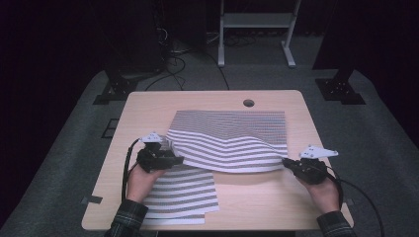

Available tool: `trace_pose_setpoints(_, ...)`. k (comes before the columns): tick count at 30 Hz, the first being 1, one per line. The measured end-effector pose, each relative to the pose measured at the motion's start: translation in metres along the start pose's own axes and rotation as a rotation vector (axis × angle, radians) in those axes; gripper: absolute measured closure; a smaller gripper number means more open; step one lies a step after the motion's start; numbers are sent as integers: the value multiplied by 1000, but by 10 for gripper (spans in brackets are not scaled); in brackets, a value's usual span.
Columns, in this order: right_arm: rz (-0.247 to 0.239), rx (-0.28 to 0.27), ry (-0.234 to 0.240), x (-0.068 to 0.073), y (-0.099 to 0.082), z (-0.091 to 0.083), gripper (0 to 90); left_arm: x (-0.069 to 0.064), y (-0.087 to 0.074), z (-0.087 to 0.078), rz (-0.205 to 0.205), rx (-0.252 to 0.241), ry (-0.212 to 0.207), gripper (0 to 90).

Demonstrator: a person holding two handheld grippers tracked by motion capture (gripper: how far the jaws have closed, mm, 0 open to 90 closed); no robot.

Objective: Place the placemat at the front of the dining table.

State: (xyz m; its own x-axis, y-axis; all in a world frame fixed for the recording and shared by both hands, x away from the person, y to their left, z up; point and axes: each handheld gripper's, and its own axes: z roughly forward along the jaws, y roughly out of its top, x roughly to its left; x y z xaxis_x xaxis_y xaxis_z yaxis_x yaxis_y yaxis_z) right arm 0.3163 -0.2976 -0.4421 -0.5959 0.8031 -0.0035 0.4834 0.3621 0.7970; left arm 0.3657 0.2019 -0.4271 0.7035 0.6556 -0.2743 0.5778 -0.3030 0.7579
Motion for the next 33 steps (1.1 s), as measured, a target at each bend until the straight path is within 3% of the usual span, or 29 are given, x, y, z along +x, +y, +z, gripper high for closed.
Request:
trace_pose_setpoints(4,7,9,-3,-3,0,4,875,5,-2,0,3,27,44,365)
trace_pose_setpoints(7,14,14,-9,-6,0,6,875,11,-3,-7,0,17,83,322)
trace_pose_setpoints(12,28,22,-12,-10,-2,8,875,18,-6,-16,-19,-3,103,337)
trace_pose_setpoints(20,27,33,-12,-11,-3,9,873,17,-10,-7,26,93,130,360)
trace_pose_setpoints(23,29,40,-10,-11,-4,10,872,20,-13,-1,-9,132,132,366)
trace_pose_setpoints(26,27,41,-10,-11,-4,11,872,19,-15,4,1,171,129,437)
trace_pose_setpoints(30,23,39,-13,-11,-4,10,872,17,-16,3,28,192,162,654)
trace_pose_setpoints(33,26,38,-20,-11,-4,10,872,16,-16,3,42,196,163,809)
